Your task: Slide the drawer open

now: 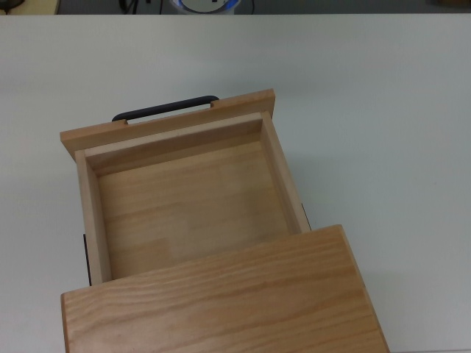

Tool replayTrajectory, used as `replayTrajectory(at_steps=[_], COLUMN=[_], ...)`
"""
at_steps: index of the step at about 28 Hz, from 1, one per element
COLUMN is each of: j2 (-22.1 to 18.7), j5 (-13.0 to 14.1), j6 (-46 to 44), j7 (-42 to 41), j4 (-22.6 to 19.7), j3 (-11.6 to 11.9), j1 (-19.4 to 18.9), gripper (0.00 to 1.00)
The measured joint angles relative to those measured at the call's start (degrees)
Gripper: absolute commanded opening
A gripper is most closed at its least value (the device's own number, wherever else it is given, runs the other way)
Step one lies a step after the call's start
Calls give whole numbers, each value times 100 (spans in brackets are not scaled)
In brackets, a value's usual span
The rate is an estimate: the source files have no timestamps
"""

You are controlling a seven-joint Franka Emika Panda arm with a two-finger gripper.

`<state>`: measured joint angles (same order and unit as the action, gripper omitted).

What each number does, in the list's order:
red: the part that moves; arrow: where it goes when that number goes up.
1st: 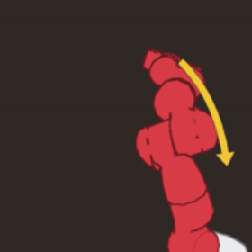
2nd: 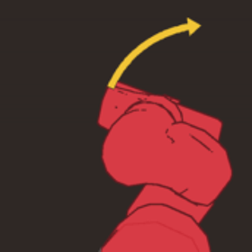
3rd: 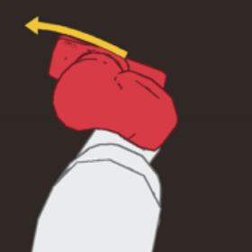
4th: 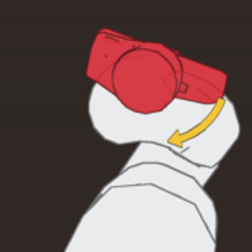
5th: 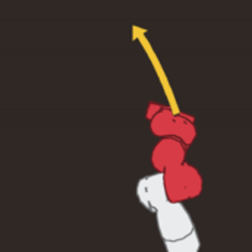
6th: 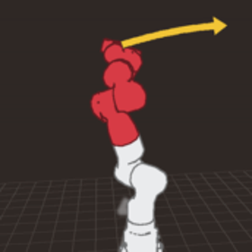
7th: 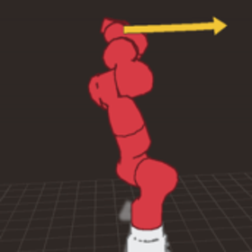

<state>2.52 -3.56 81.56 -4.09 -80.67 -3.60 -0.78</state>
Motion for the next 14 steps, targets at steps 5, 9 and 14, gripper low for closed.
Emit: replayTrajectory(at_steps=[5, 9, 14], j2=[77, 204, 330], j5=[6, 8, 13], j6=[0, 0, 0], j7=[5, 6, 6], j4=[-3, -4, -5], j3=[8, 9, 8], j1=[21, 45, 46], gripper=[100, 100, 100])
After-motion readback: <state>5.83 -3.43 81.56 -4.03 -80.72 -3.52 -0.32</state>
